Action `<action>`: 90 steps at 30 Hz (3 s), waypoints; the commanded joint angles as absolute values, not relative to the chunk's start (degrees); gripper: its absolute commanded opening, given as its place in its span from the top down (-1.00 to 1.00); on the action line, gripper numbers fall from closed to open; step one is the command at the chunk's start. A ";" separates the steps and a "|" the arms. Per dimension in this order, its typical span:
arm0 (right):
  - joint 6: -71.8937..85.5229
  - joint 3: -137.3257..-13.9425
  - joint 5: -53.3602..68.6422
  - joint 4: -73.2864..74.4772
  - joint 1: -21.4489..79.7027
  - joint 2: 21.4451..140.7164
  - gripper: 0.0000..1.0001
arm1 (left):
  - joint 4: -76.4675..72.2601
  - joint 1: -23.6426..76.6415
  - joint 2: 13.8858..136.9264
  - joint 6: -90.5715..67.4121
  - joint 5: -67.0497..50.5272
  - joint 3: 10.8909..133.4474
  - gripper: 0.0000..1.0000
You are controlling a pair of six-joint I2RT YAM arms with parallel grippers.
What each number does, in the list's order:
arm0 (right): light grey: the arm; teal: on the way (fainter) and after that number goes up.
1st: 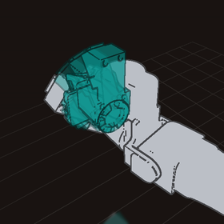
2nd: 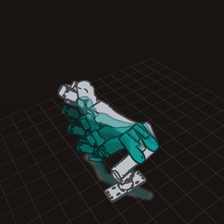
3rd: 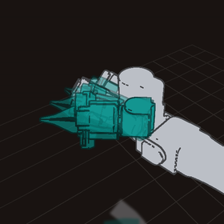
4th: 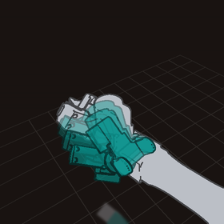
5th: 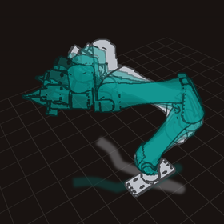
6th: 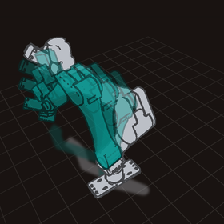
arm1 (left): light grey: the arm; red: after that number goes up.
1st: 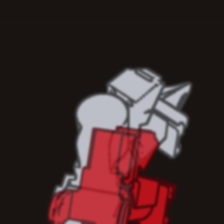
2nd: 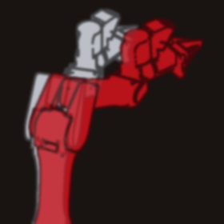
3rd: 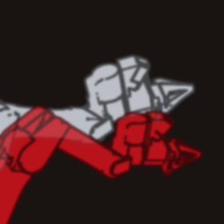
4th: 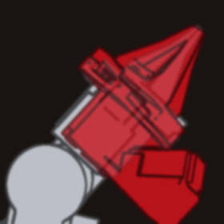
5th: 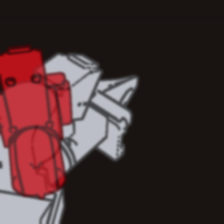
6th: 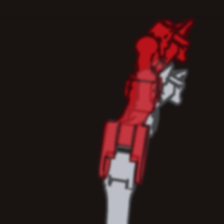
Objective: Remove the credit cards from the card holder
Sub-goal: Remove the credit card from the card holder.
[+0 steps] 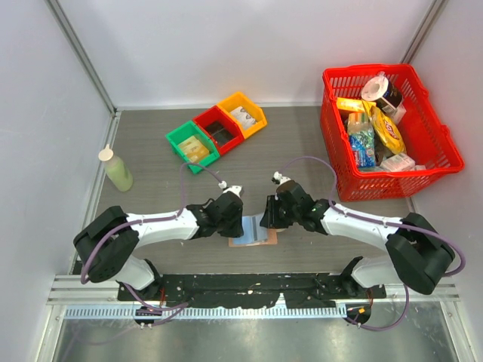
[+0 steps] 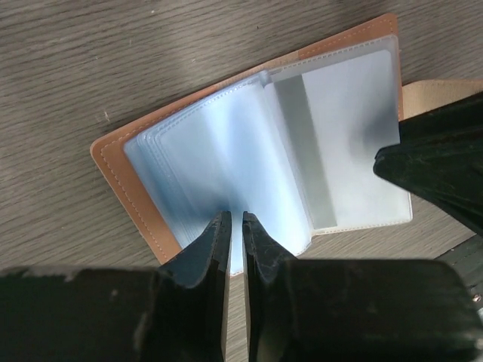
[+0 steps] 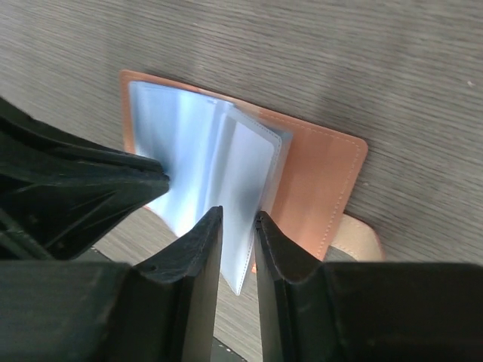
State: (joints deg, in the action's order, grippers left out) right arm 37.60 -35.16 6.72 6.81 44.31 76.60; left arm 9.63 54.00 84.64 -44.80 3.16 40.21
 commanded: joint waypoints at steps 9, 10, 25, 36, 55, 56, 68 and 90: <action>35.60 -41.92 17.23 1.41 48.25 77.86 0.35 | 6.51 54.23 80.25 -47.72 4.13 34.64 0.72; 35.42 -42.01 16.44 1.93 48.34 78.65 0.33 | 6.42 54.14 79.20 -48.33 4.74 34.11 0.71; 33.92 -42.28 9.94 3.60 48.25 81.65 0.14 | 3.52 54.05 63.28 -52.03 10.81 28.03 0.60; 44.46 -30.69 20.64 -18.69 42.98 83.49 0.19 | -7.90 50.63 73.38 -53.26 2.38 28.57 0.75; 54.32 -19.16 32.96 -48.77 37.35 92.54 0.47 | -12.92 48.78 78.75 -59.68 0.26 23.29 0.92; 54.58 -19.16 33.39 -49.21 37.35 93.33 0.48 | -12.92 48.78 78.84 -59.68 0.18 23.20 0.92; 53.45 -14.94 34.81 -50.29 33.05 91.42 0.98 | -12.39 47.55 79.10 -60.29 -1.58 22.24 1.00; 24.72 -30.32 30.93 11.41 27.16 59.60 0.98 | -4.06 45.44 67.50 -38.97 -5.70 33.47 -0.12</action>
State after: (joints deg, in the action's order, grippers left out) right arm 32.69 -25.12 30.94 0.54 27.24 63.20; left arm -7.01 46.63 71.35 -51.72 -2.76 26.55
